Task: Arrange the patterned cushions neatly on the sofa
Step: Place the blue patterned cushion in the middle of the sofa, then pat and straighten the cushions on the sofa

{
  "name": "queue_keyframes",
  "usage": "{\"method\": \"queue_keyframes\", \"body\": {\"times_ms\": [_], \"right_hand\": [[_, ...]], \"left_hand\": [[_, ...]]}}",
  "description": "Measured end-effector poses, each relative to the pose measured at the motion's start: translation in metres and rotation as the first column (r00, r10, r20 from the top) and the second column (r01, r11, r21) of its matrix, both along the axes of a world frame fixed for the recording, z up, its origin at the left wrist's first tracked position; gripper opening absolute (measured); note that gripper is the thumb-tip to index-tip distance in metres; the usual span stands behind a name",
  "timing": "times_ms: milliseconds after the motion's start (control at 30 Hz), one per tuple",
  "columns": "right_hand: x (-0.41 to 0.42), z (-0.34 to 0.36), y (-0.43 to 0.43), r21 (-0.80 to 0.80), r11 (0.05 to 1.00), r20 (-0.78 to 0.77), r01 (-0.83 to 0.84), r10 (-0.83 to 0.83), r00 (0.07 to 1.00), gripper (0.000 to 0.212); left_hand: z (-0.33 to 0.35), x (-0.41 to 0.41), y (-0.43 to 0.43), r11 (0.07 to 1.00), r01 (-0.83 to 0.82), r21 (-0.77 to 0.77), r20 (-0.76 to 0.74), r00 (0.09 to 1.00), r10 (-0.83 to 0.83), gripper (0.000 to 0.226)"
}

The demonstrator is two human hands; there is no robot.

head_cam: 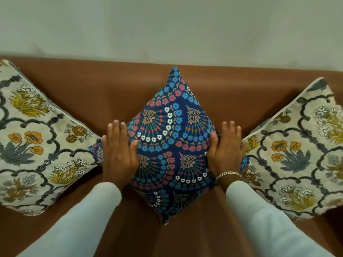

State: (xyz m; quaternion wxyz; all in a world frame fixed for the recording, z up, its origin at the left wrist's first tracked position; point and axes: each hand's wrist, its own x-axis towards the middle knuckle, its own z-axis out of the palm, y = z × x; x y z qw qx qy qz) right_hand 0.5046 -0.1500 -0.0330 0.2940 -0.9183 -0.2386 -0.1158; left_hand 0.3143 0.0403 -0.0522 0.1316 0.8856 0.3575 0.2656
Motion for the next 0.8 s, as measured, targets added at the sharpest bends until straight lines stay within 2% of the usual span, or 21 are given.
{"method": "queue_keyframes", "body": {"times_ms": [67, 167, 300, 533, 600, 733, 800], "right_hand": [[-0.008, 0.013, 0.005, 0.166, 0.986, 0.028, -0.003, -0.002, 1.000, 0.053], [-0.041, 0.031, 0.031, 0.286, 0.931, 0.170, -0.228, 0.185, 0.968, 0.046], [-0.107, 0.047, 0.095, 0.273, 0.806, 0.247, -0.525, 0.469, 0.848, 0.044], [-0.213, 0.041, 0.213, 0.169, 0.712, 0.109, -0.682, 0.674, 0.731, 0.039], [-0.240, 0.034, 0.249, 0.121, 0.697, 0.123, -0.707, 0.696, 0.707, 0.040], [-0.278, 0.011, 0.318, -0.014, 0.646, 0.135, -0.763, 0.758, 0.639, 0.053], [-0.278, -0.003, 0.338, -0.132, 0.649, 0.137, -0.749, 0.761, 0.635, 0.056]], "left_hand": [[0.009, -0.021, 0.018, 1.000, -0.023, -0.015, 0.032, 0.999, 0.024, 0.066], [0.023, -0.045, 0.037, 0.998, 0.054, 0.027, 0.076, 0.996, -0.056, 0.067], [0.040, -0.080, 0.065, 0.995, 0.078, 0.069, 0.152, 0.985, -0.087, 0.063], [0.048, -0.160, 0.144, 0.992, -0.004, 0.129, 0.201, 0.979, -0.023, 0.060], [0.043, -0.180, 0.172, 0.987, -0.006, 0.161, 0.144, 0.989, -0.018, 0.060], [0.024, -0.212, 0.237, 0.941, 0.047, 0.336, -0.132, 0.991, -0.002, 0.060], [0.016, -0.228, 0.264, 0.941, 0.025, 0.338, -0.164, 0.986, 0.032, 0.062]]}}
